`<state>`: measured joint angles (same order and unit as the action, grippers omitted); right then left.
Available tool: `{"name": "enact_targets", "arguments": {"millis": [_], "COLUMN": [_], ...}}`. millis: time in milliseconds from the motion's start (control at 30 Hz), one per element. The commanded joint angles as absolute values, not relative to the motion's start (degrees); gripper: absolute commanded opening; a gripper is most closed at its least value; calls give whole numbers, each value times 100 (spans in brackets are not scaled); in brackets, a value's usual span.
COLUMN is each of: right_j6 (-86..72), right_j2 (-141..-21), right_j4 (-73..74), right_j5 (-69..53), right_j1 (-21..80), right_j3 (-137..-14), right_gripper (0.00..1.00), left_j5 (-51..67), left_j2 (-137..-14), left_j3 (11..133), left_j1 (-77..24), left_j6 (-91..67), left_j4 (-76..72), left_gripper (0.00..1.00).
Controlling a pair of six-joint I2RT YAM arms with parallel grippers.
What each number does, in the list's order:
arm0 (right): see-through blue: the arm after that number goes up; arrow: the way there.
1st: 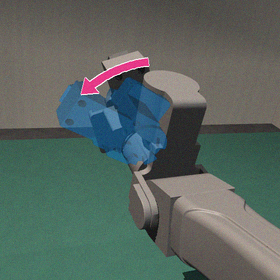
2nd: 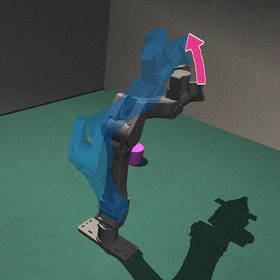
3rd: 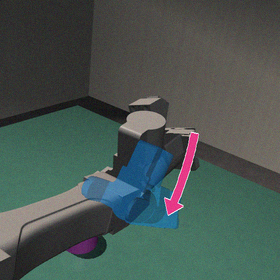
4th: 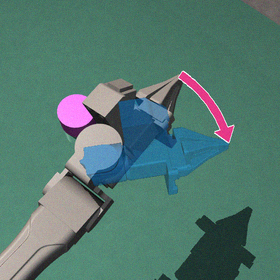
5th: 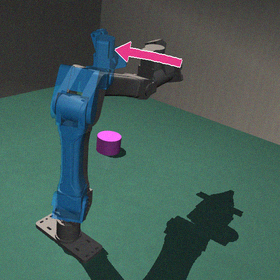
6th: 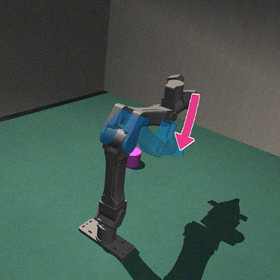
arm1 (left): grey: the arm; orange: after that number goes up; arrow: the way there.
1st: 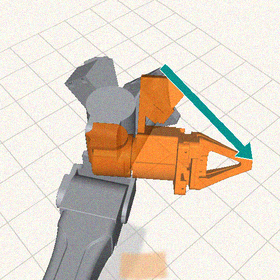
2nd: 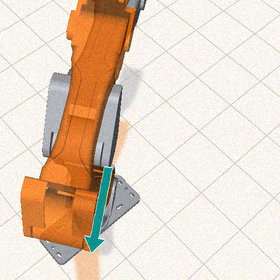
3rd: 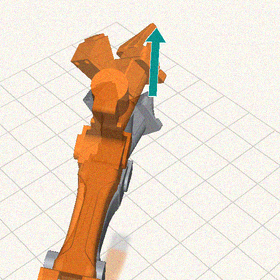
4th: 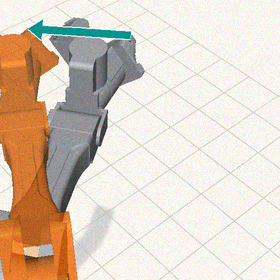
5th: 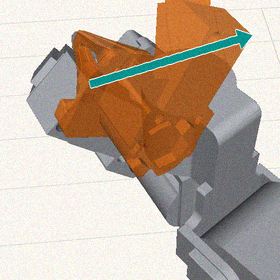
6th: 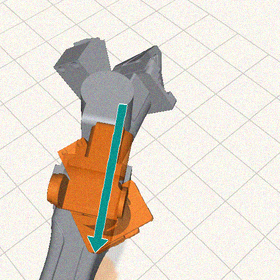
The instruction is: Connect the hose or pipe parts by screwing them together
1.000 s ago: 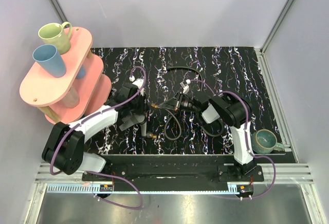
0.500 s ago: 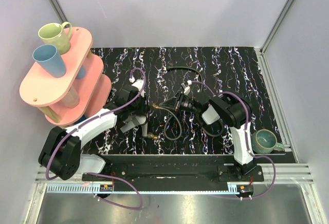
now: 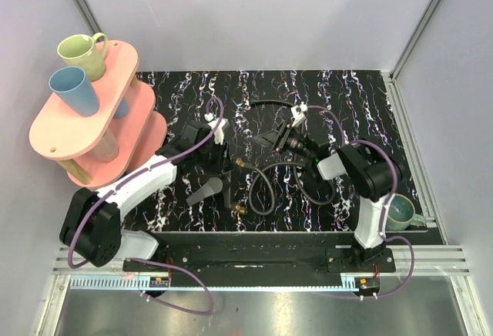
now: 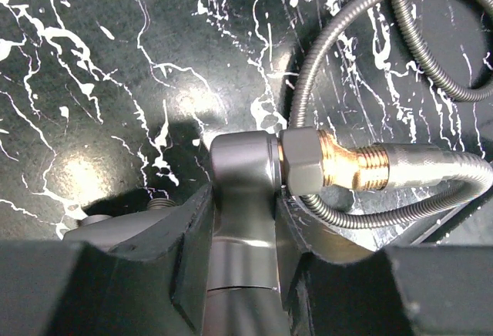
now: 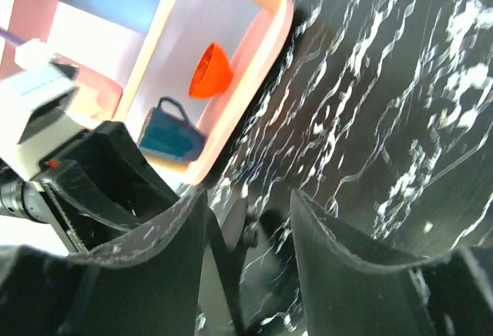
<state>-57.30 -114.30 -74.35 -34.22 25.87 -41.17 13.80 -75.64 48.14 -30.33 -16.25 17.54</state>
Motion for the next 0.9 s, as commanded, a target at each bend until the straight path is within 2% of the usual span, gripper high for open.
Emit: {"name": "enact_targets", "arguments": {"millis": [0, 133, 267, 367, 467, 533, 867], "right_j6": [-3775, -1438, 2553, 4134, 4689, 5096, 5967], "right_j2": [-10285, -9292, -8228, -7762, -7673, -7716, -8349], "right_j4": [-6543, -4532, -3351, -3041, -2841, -2435, -1697], "right_j5": [-3665, -3831, -4043, -4288, -4176, -3529, -2427], "right_j1": [2479, 2584, 3301, 3638, 3866, 4227, 4763], "right_j3": [-4340, -4588, -4220, -3860, -3674, -3674, -4165], "right_gripper": [55, 57, 61, 64, 70, 70, 69], "left_j5": [1959, 2092, 2161, 2241, 2469, 2557, 2751], "left_j2": [-7769, -8006, -8348, -8551, -8727, -8876, -9070], "left_j3": [5405, 5650, 5923, 6143, 6293, 6389, 6477], "left_j1": [-2822, -2663, -2488, -2373, -2294, -2285, -2285], "left_j6": [-1521, -1416, -1310, -1239, -1117, -985, -949], "left_j4": [1819, 2266, 2706, 2988, 3242, 3418, 3533], "left_gripper": [0, 0, 0, 0, 0, 0, 0]}}
